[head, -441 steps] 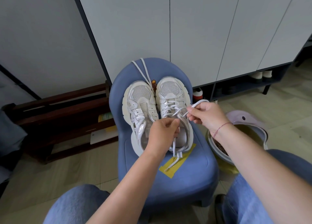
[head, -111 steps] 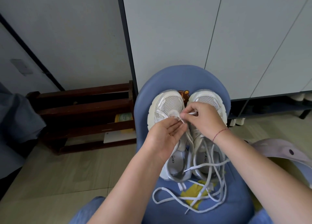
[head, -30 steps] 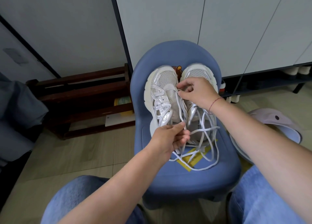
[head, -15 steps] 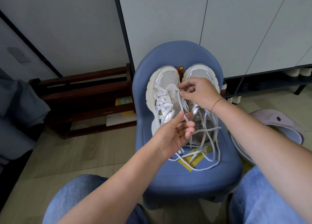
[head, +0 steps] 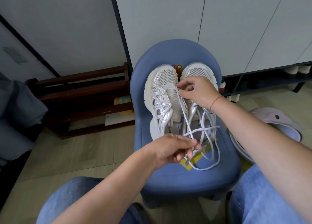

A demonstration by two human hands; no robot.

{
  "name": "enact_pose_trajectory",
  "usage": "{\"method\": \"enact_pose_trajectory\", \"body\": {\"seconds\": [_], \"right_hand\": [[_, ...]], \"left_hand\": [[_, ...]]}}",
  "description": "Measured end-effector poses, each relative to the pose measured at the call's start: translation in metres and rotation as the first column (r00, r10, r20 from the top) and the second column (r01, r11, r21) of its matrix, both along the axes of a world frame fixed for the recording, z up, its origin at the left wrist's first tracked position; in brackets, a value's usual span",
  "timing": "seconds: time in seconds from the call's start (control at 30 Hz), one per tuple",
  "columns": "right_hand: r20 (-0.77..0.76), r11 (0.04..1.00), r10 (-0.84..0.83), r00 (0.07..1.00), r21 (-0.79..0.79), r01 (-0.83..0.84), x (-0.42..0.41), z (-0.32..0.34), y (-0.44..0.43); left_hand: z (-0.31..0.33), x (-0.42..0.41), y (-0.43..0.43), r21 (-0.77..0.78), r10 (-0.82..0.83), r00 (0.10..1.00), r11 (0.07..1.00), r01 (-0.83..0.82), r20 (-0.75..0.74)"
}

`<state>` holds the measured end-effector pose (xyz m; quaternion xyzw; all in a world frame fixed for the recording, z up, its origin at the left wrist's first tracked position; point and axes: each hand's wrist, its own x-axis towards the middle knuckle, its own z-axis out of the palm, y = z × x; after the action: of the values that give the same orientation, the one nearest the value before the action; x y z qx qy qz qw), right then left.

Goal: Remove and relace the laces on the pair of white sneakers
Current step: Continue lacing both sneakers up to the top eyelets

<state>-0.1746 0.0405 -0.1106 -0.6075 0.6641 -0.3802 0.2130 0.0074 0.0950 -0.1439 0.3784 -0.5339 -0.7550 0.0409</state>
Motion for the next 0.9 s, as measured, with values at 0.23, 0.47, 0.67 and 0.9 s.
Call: {"method": "enact_pose_trajectory", "body": {"seconds": [0.23,0.47,0.67,0.9], "right_hand": [[-0.010,1.000,0.003,1.000,0.000,-0.003,0.001,0.002,0.001],[-0.025,1.000,-0.003,1.000,-0.004,0.003,0.001,0.002,0.002],[-0.023,1.000,-0.009,1.000,-0.008,0.009,0.001,0.001,0.001],[-0.018,1.000,-0.012,1.000,-0.015,0.012,0.002,0.001,0.001]], "left_hand": [[-0.014,0.013,0.019,0.075,-0.435,0.892,0.900,0.429,0.120],[-0.037,0.019,0.041,0.093,-0.450,0.844,0.892,0.443,0.292],[-0.026,0.020,0.027,-0.247,-0.196,0.875,0.911,0.330,0.443],[0.002,0.015,0.002,-0.571,0.301,0.935,0.808,-0.147,0.186]]}}
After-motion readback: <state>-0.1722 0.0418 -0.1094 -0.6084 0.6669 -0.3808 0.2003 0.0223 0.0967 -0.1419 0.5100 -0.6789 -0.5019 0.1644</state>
